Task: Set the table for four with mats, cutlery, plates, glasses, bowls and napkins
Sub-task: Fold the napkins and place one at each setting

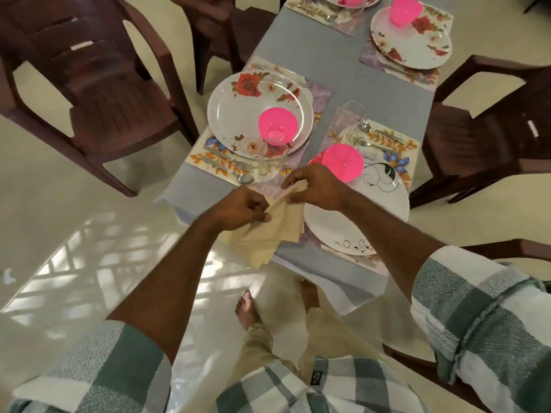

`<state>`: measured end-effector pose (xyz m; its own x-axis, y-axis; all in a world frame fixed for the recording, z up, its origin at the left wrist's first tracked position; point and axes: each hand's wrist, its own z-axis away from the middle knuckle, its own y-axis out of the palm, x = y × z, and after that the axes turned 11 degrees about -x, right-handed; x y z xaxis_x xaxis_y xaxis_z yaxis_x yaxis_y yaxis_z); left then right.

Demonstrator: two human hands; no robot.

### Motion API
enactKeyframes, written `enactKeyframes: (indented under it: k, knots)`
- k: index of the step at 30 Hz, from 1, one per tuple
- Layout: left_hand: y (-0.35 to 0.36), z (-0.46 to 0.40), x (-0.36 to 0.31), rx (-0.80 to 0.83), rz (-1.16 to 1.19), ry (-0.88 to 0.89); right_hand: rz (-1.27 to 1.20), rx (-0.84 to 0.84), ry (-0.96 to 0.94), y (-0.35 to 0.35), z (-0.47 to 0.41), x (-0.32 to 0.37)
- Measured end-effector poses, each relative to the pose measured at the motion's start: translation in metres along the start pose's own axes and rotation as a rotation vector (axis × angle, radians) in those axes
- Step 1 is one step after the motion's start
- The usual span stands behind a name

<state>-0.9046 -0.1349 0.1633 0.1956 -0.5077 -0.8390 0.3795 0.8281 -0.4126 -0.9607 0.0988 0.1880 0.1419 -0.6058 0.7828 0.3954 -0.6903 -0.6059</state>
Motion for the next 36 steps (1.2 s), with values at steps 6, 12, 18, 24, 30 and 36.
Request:
enactKeyframes:
  k: [6, 12, 18, 24, 30, 36]
  knots:
    - [0.026, -0.009, -0.043, -0.033, 0.367, -0.025, -0.712, -0.212, 0.268, -0.046, 0.019, -0.005]
    - [0.064, -0.059, -0.115, -0.061, 0.609, -0.006, -0.862, -0.139, 0.342, -0.108, 0.016, -0.040]
    - [0.112, -0.126, -0.189, -0.207, 0.677, -0.022, -0.813, -0.094, 0.288, -0.204, 0.001, -0.095]
    - [0.161, -0.177, -0.230, -0.187, 0.346, -0.084, -0.793, -0.182, 0.313, -0.288, -0.033, -0.152]
    - [0.177, -0.217, -0.228, -0.482, -0.387, 0.110, 0.053, -0.061, 0.225, -0.329, -0.107, -0.213]
    - [0.181, -0.243, -0.223, -0.544, -0.574, 0.173, 0.330, 0.085, 0.131, -0.308, -0.165, -0.264]
